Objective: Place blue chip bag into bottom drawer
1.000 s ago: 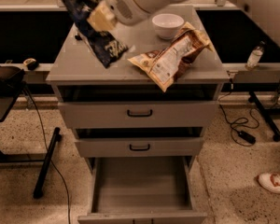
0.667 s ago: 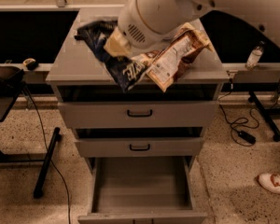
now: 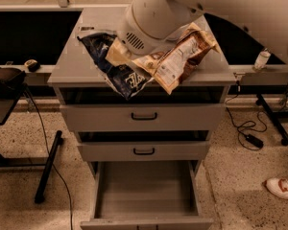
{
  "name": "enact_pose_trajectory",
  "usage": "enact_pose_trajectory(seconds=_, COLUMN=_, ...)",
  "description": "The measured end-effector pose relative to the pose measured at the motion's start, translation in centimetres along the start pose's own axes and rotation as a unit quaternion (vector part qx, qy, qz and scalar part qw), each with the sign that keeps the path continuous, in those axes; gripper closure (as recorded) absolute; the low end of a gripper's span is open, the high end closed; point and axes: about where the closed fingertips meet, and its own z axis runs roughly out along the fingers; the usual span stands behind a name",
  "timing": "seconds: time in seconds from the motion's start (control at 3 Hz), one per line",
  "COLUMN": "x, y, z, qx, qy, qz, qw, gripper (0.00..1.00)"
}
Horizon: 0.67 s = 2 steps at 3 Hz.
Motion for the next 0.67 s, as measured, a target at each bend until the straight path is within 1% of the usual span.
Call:
enact_pose_trajectory(seconds=0.33, x=3.2, y=1.5, z=4.8, qx=-0.021, qy=0.018, qz=0.017, qw=0.9995, gripper=1.0)
enact_pose_trajectory(seconds=0.67, x=9.6, y=4.9, z=12.5, qx=-0.051, qy=0.024, qz=0.041, qw=0.9976, gripper=1.0)
